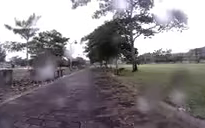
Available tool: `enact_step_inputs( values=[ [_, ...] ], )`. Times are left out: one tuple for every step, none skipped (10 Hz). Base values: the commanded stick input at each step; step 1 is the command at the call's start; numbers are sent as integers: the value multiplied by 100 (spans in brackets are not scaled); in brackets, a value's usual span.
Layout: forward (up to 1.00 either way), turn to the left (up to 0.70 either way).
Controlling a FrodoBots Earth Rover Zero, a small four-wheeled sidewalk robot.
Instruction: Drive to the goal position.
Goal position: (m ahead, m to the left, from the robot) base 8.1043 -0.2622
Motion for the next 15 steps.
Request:
enact_step_inputs(
  values=[
    [70,0],
    [70,0],
    [70,0],
    [70,0],
    [70,0],
    [70,0],
    [70,0],
    [70,0],
    [70,0],
    [70,0],
    [70,0],
    [70,0],
    [70,0],
    [70,0],
    [70,0]
  ],
)
